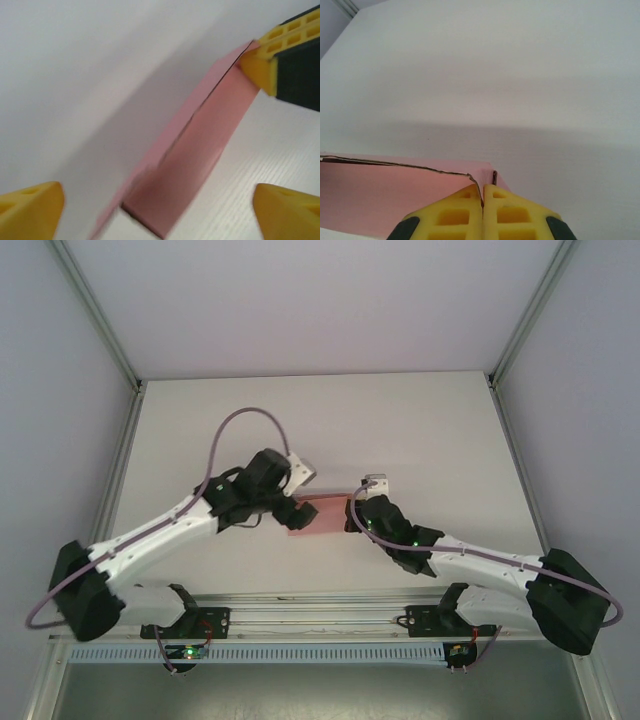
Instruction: Assemble paper box
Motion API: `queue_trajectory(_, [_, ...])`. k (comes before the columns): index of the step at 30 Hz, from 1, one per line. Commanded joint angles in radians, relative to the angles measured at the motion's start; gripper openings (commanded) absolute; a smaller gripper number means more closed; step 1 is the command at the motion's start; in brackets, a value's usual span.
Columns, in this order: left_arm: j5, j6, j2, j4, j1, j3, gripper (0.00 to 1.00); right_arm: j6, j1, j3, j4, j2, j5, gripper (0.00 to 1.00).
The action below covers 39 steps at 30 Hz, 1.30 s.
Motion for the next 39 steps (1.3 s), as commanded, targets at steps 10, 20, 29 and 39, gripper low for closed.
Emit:
queue_trajectory(10, [0.016, -0.16, 0.035, -0.016, 0.123, 0.008, 0.61, -0.001, 0.016, 0.031, -0.257, 0.05, -0.062, 0.0])
queue_trajectory(20, [0.153, -0.098, 0.068, 0.019, 0.15, -0.002, 0.41, -0.002, 0.014, 0.051, -0.263, 0.089, -0.079, 0.0])
queue_trajectory(29, [0.105, -0.127, 0.05, -0.043, 0.15, -0.014, 0.37, -0.004, 0.015, 0.052, -0.268, 0.087, -0.079, 0.0])
queue_trajectory(39, [0.077, -0.101, 0.049, -0.068, 0.15, -0.025, 0.39, -0.007, 0.014, 0.033, -0.266, 0.065, -0.085, 0.0])
